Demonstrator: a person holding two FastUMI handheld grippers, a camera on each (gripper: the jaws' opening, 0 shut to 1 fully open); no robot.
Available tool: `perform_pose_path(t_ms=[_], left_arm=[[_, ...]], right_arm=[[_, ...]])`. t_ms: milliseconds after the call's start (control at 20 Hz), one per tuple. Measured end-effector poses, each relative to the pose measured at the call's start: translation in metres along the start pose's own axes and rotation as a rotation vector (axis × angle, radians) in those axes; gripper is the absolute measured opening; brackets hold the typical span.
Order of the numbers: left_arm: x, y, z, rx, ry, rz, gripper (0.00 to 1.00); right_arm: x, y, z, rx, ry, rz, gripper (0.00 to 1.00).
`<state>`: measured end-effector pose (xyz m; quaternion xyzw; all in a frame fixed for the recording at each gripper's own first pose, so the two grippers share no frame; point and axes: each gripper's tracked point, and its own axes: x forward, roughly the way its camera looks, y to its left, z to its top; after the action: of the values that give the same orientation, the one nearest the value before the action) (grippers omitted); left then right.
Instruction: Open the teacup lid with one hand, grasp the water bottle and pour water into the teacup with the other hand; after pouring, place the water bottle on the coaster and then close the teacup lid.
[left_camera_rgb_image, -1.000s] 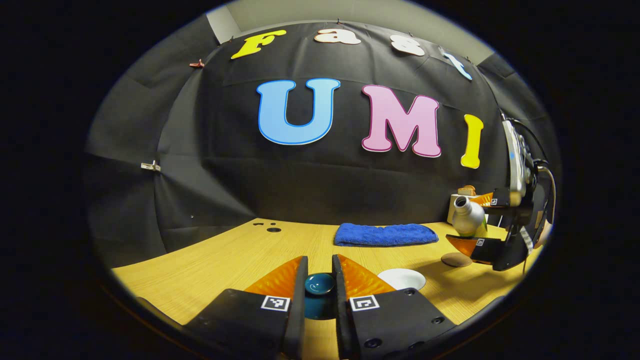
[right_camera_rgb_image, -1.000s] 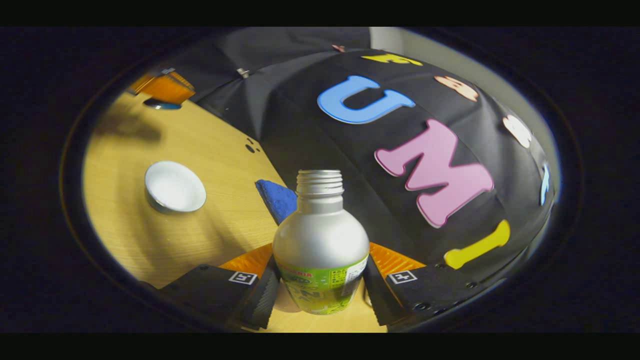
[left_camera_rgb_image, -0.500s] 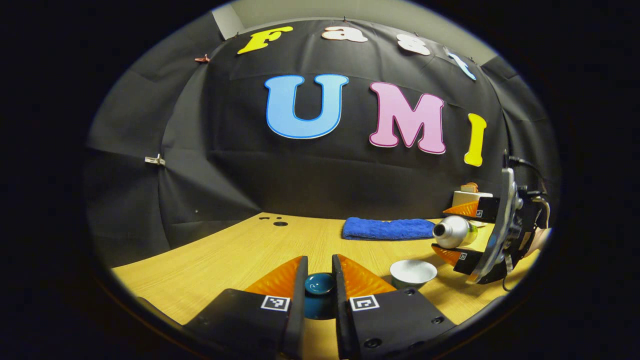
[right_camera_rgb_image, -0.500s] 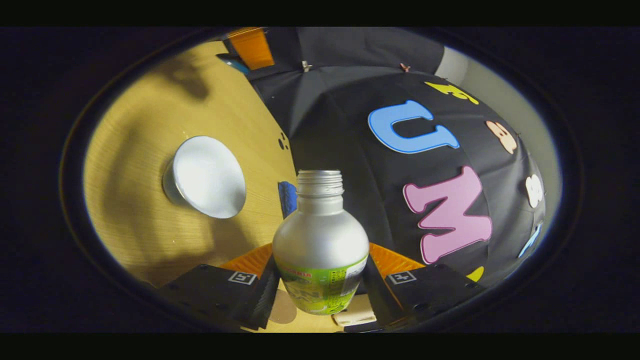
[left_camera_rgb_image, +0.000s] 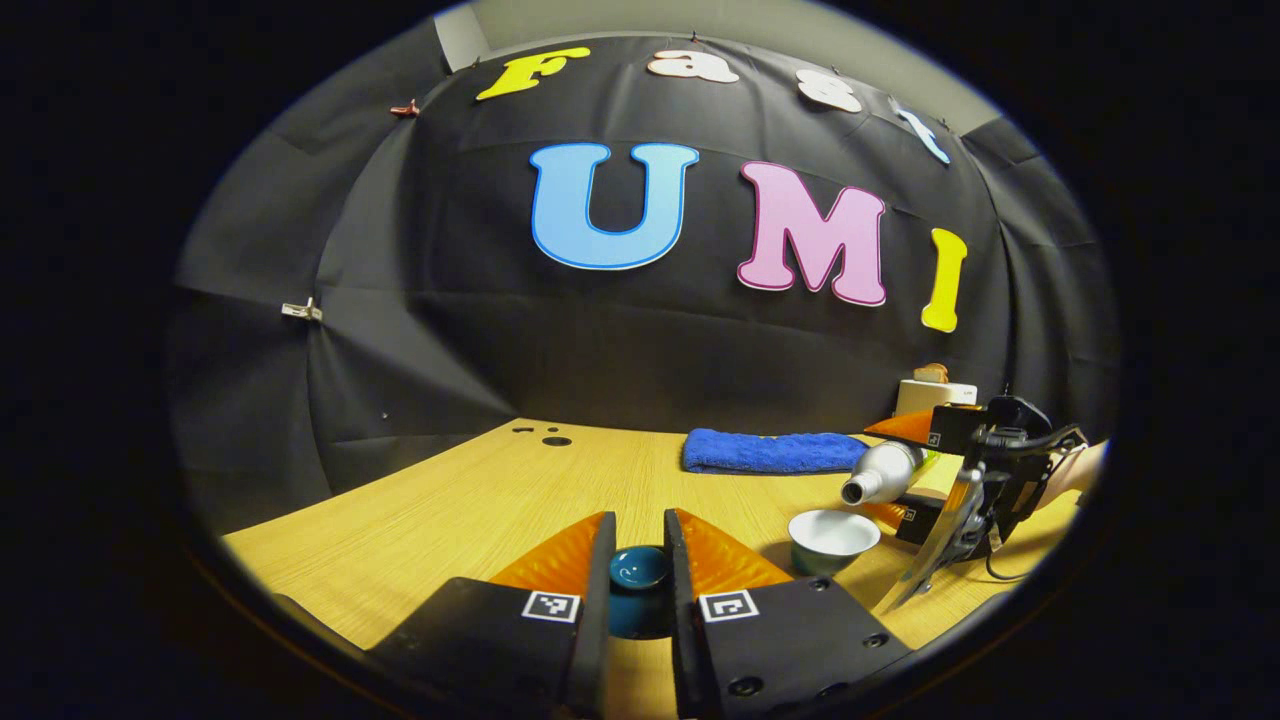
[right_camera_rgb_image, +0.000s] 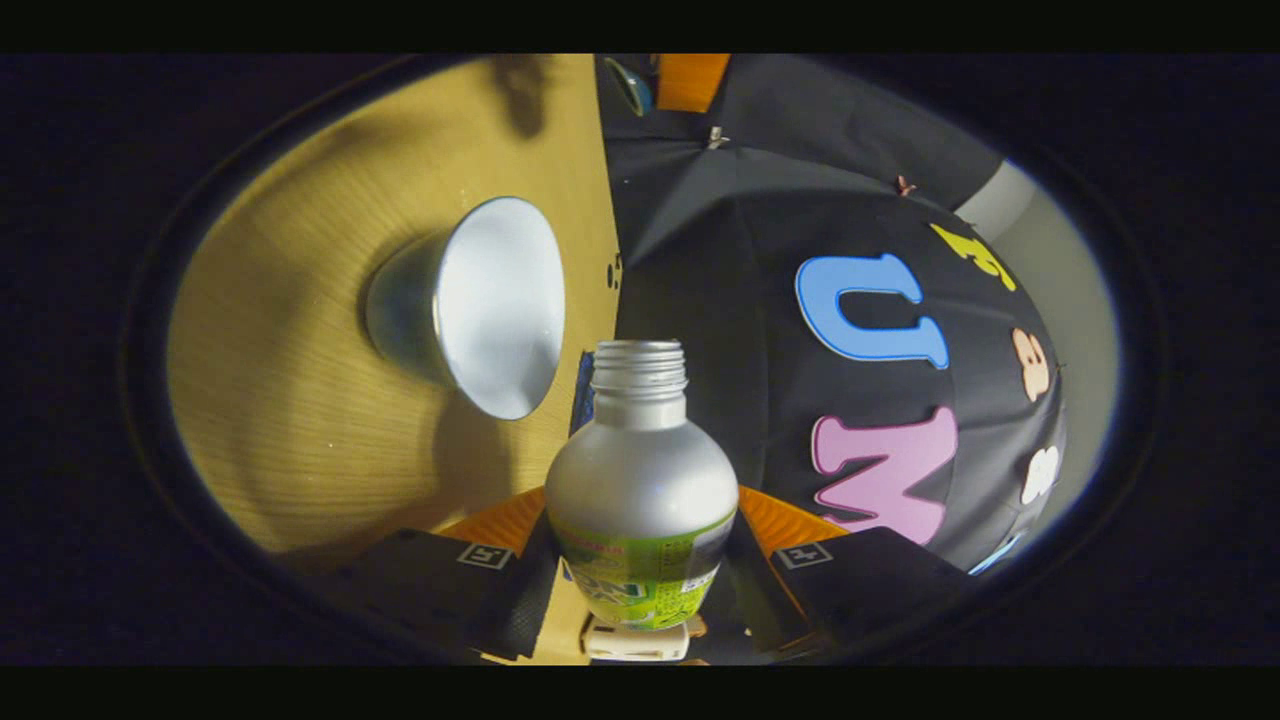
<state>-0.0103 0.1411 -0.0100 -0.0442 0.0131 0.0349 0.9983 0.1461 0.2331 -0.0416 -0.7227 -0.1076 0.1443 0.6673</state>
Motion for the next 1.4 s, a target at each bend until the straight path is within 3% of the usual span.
perform_pose_path(t_ms=[250, 300, 700, 1400], left_arm=[[0.002, -0.002, 0.001, -0.004, -0.002, -0.012, 0.29], [0.001, -0.002, -0.001, -0.003, -0.002, -0.013, 0.29], [0.001, -0.004, 0.000, -0.002, 0.000, -0.020, 0.29], [-0.004, 0.000, -0.001, 0.003, 0.007, -0.011, 0.29]], right_arm=[[0.003, 0.002, 0.000, -0.053, -0.005, 0.004, 0.82], [0.002, 0.001, -0.001, -0.071, -0.004, 0.002, 0.79], [-0.002, -0.020, 0.000, -0.181, -0.021, -0.049, 0.80], [0.000, -0.026, 0.007, -0.328, -0.043, -0.074, 0.79]])
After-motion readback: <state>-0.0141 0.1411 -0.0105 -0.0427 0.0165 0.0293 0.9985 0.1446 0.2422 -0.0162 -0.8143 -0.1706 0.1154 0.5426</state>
